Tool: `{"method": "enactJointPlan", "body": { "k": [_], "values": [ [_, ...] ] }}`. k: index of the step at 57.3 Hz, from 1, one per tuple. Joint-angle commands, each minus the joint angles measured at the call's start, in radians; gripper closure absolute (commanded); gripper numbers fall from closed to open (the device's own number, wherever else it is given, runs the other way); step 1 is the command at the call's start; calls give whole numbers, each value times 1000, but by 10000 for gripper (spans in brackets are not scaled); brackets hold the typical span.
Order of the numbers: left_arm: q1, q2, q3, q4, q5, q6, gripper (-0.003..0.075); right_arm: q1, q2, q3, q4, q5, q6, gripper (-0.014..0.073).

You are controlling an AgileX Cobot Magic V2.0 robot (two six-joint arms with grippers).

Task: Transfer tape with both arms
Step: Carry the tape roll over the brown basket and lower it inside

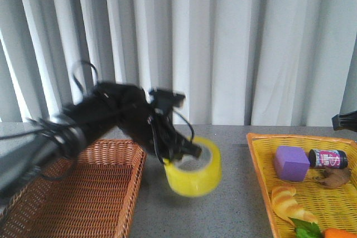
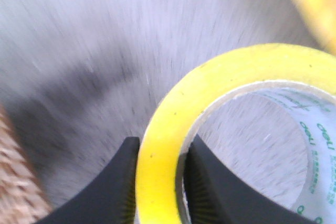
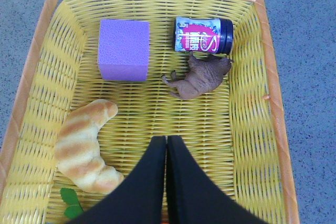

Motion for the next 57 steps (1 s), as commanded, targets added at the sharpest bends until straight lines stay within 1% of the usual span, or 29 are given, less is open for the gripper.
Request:
{"method": "enactJointPlan", "body": {
  "k": [1,7,13,18,23,28,34,46,57],
  "values": [
    [18,-149,-35,32,-70,10,727,-5,-33,-26,-8,-55,-4,602],
    [51,-201,-33,80,-30,14,727,-5,-33,-26,-8,-55,-4,602],
    [122,-246,-33,66,31,12,727,-5,-33,-26,-8,-55,-4,602],
    [185,-285,-25,53,54,12,727,-5,-33,-26,-8,-55,-4,602],
    [247,-333,24,52,37,16,727,-5,-33,-26,-8,-55,-4,602],
    [307,-375,110,50,2,16,727,-5,-33,-26,-8,-55,-4,602],
    [356,-399,217,49,-43,16,725,-5,-33,-26,-8,-55,-4,602],
    [365,-362,407,50,-148,40,725,-5,-33,-26,-8,-55,-4,602],
    [365,-274,459,50,-131,30,725,-5,-33,-26,-8,-55,-4,602]
  ]
}}
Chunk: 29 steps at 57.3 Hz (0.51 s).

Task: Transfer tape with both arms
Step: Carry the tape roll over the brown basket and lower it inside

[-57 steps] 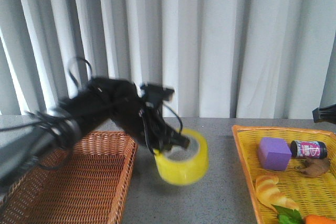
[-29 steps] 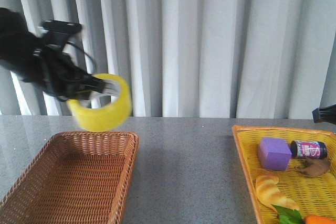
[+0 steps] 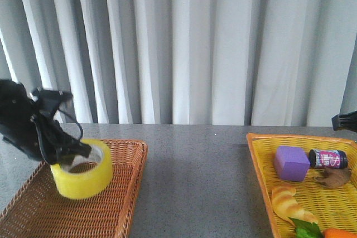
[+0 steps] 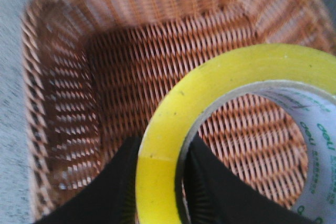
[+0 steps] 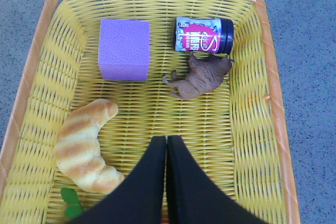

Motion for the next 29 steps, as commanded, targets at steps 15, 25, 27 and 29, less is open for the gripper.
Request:
{"method": "enactJointPlan", "body": {
  "k": [15,25,27,29],
  "values": [
    [-2,66,-20,-22,-64,-11,720,-5,-33,-27,-8,-55,-4,601],
    [-2,94,-20,-25,-63,-11,715,-5,-33,-27,-8,-55,-4,601],
    [-2,95,-21,-25,-65,-11,715,-5,-33,-27,-8,-55,-4,601],
    [-2,97,-21,-25,-66,-11,712,-5,-33,-27,-8,-55,-4,601]
  ]
}}
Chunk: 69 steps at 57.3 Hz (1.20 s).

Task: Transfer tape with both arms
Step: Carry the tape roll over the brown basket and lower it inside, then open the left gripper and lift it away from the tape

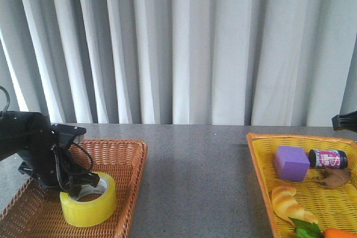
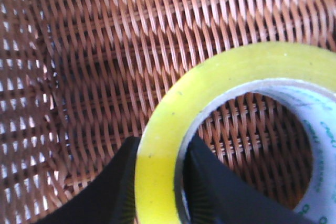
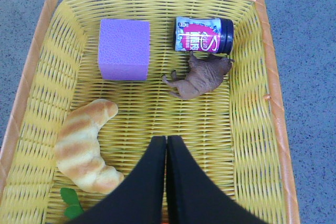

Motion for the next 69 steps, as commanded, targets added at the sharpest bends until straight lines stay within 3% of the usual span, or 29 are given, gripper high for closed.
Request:
{"method": "enactJointPlan", "body": {
  "k": [1,17,24,36,42,57,69],
  "values": [
    [-2,-55,-31,-18,-52,-10,710,-5,-33,-27,-8,-55,-4,601],
    [-2,-54,-31,-10,-60,-20,624,-5,-33,-27,-8,-55,-4,601],
    [-2,-52,-35,-10,-60,-89,504,-5,-33,-27,-8,-55,-4,601],
    [-2,-55,-35,-10,-60,-91,259,-5,-33,-27,-8,-55,-4,601],
    [-2,-66,-37,-13,-56,-87,192,-5,-33,-27,-8,-55,-4,601],
    [-3,-147,-245,-54,56,-76,239,-5,-33,-27,-8,-55,-4,601],
    [-3,-273,-387,-55,116,-40,393,-5,-33,-27,-8,-55,-4,601]
  ]
}}
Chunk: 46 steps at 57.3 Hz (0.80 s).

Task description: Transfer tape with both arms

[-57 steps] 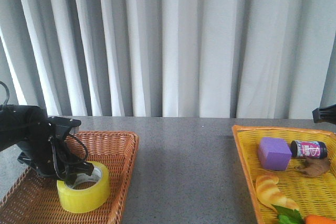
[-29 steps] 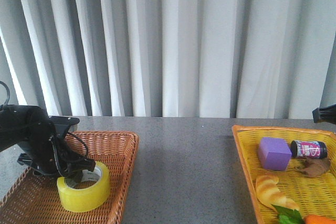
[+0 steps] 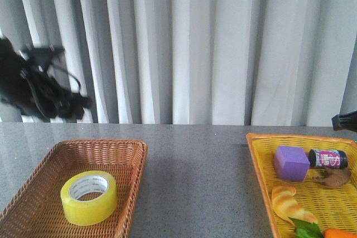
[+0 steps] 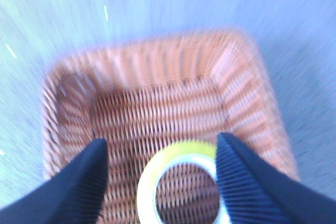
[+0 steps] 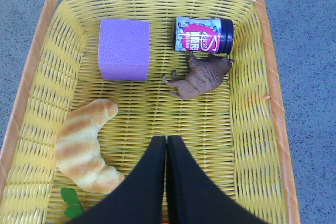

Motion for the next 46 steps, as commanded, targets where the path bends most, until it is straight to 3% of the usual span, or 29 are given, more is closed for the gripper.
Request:
{"method": "enactJointPlan", "body": {
  "k": [1,14,46],
  "values": [
    [-3,-118,-64,-14,-26,13,409,-5,-33,-27,-8,-55,-4,601],
    [-3,-245,-65,-30,-47,43,728,-5,-33,-27,-8,-55,-4,601],
    [-3,-253,-65,-30,-34,43,727,-5,-33,-27,-8,-54,-4,601]
  ]
}}
